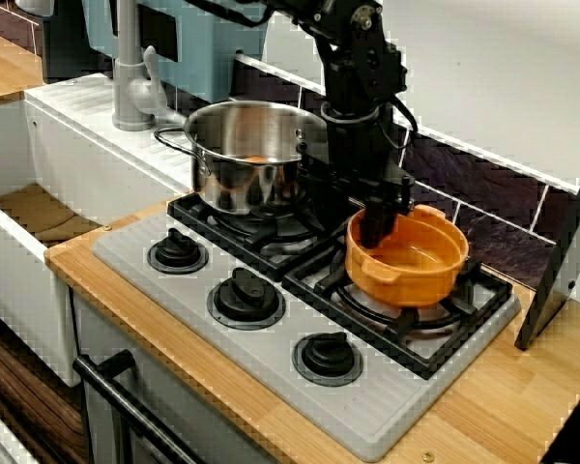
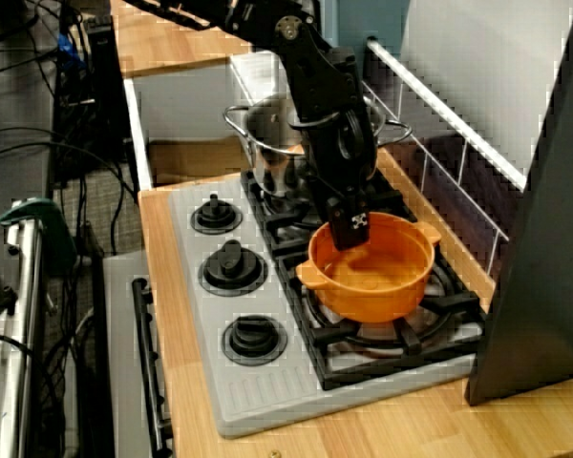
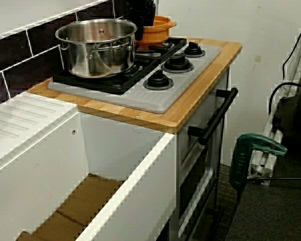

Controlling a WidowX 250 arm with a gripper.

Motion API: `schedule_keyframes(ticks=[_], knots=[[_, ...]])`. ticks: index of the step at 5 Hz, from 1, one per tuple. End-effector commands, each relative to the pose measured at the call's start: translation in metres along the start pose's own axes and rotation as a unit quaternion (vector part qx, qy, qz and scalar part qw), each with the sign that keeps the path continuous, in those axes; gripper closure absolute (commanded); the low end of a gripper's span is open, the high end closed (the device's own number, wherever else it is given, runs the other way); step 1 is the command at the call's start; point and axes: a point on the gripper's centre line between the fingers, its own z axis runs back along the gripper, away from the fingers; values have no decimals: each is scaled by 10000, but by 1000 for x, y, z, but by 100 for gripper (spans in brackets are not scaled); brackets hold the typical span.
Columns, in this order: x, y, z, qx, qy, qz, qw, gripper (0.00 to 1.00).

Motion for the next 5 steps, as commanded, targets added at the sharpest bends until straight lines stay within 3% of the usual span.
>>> schedule_keyframes(ticks=[1, 4, 5], knots=[[19, 14, 19, 9, -187, 159, 9997, 100], [27, 45, 83, -490, -348, 479, 9970, 100], [28, 53, 94, -607, -371, 530, 9961, 100]])
